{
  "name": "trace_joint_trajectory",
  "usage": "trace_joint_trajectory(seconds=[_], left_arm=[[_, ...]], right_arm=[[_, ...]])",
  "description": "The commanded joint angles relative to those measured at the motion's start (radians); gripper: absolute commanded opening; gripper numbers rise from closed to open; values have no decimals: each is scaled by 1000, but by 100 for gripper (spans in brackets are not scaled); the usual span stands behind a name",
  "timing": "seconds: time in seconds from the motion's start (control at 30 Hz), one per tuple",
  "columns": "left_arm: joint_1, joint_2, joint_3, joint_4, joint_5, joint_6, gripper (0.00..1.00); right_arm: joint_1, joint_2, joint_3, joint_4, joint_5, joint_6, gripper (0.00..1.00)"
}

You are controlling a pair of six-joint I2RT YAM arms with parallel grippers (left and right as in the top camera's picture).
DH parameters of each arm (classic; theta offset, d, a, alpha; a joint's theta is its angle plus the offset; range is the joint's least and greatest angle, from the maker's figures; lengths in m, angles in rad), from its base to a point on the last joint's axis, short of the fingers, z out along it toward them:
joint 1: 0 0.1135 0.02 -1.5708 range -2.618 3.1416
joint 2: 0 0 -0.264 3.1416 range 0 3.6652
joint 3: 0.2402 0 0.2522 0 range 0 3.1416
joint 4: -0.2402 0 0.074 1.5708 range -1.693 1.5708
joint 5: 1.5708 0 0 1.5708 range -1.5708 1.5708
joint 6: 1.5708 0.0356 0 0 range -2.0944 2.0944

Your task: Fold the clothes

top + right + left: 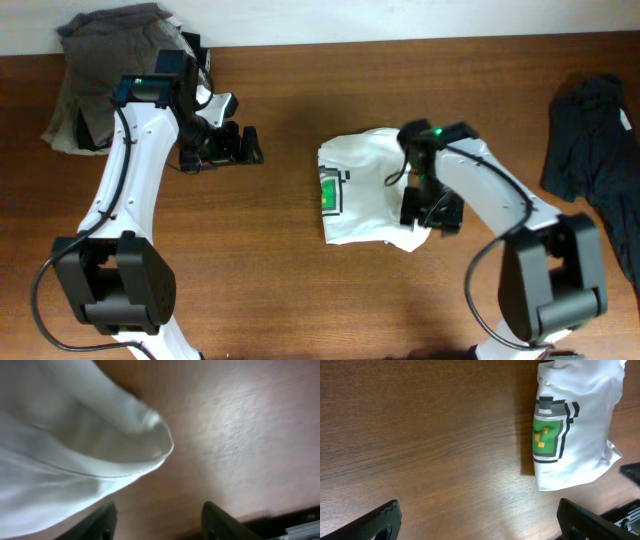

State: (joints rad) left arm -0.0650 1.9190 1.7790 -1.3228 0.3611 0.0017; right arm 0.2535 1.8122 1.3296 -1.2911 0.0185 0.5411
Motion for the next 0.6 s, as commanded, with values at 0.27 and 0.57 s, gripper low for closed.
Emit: trace_joint_trajectory(seconds=[0.27, 0.57], left_arm=[[-50, 0, -8, 31, -3, -6, 99], [-59, 0, -10, 31, -3, -6, 99]], right_arm=[[10, -25, 42, 231, -494, -333, 37], [12, 48, -179, 319, -560, -368, 35]])
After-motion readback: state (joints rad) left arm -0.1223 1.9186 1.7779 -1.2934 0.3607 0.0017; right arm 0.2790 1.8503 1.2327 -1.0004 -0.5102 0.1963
